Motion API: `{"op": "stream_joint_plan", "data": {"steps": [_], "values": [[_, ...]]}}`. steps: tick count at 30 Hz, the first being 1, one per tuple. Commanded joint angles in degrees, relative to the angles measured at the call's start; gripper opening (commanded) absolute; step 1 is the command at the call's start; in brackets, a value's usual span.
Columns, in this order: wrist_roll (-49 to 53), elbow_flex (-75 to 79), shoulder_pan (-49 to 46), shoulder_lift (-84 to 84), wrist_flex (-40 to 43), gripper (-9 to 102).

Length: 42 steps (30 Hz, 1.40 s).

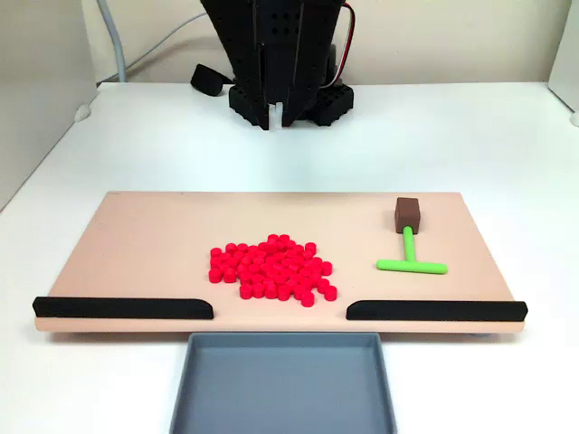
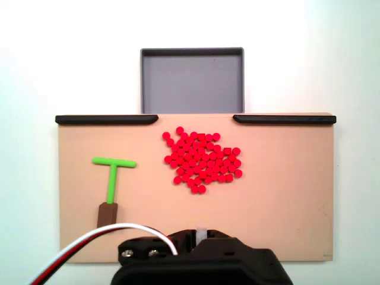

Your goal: Grasp a green tool by the dark brown handle.

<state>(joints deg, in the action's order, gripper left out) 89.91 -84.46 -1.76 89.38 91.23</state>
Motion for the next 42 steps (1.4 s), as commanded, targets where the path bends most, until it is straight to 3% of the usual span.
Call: {"op": "stream_joint_plan", "data": {"steps": [1,42], "values": [[-6.8,0.6,1.6,1.3,0.5,0],[-3.5,-1.6,1.2,2.2,0.5,0]]}}
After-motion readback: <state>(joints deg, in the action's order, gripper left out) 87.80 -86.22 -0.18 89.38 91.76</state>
